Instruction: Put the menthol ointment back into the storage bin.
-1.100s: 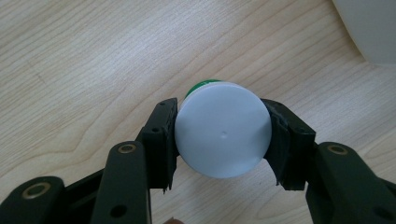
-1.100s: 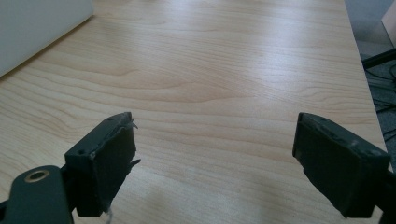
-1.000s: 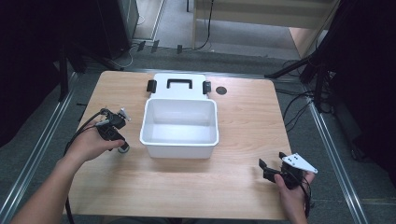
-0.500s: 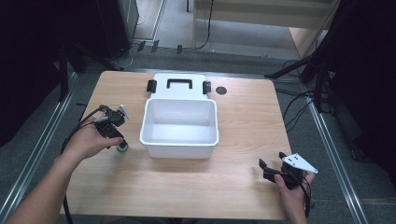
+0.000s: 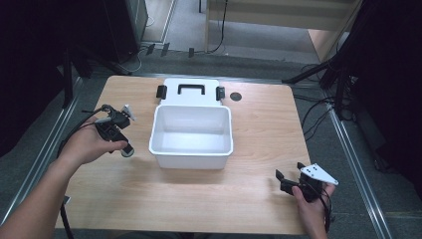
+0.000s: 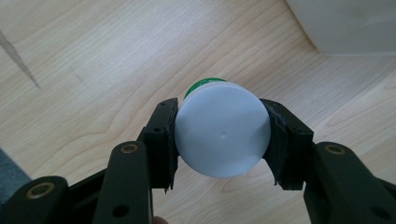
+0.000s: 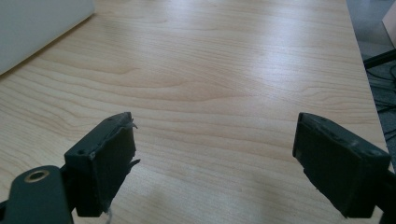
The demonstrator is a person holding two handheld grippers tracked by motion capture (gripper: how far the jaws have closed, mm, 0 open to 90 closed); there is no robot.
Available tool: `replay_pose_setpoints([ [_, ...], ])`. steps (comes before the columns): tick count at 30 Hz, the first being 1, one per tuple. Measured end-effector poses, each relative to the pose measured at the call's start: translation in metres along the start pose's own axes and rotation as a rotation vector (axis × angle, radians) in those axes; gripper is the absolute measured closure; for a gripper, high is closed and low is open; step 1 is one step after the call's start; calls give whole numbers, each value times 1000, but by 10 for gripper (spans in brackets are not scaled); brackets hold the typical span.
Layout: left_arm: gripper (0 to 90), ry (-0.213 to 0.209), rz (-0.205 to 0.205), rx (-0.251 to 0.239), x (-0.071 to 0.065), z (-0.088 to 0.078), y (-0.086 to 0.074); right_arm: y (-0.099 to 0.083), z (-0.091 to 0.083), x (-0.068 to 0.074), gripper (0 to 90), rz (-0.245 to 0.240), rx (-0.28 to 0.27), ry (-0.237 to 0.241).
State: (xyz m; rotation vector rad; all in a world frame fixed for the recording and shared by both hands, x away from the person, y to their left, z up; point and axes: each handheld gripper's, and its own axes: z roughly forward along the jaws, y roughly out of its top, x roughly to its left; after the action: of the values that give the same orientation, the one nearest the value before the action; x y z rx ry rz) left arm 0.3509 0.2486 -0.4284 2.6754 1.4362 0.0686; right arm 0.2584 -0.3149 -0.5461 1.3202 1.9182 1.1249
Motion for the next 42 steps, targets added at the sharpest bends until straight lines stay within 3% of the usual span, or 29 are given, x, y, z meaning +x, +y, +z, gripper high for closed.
replay_pose_setpoints([
  [19, 514, 20, 42, -26, -5, -57, 16, 0, 0, 0, 133, -2, 3, 2],
  [28, 514, 30, 65, -16, -11, -74, 26, 0, 0, 0, 133, -5, 3, 2],
  [34, 514, 23, 74, -43, -18, -88, 34, 0, 0, 0, 133, -4, 3, 4],
  [42, 514, 32, 96, -43, -25, -96, 43, 0, 0, 0, 133, 0, 6, 6],
])
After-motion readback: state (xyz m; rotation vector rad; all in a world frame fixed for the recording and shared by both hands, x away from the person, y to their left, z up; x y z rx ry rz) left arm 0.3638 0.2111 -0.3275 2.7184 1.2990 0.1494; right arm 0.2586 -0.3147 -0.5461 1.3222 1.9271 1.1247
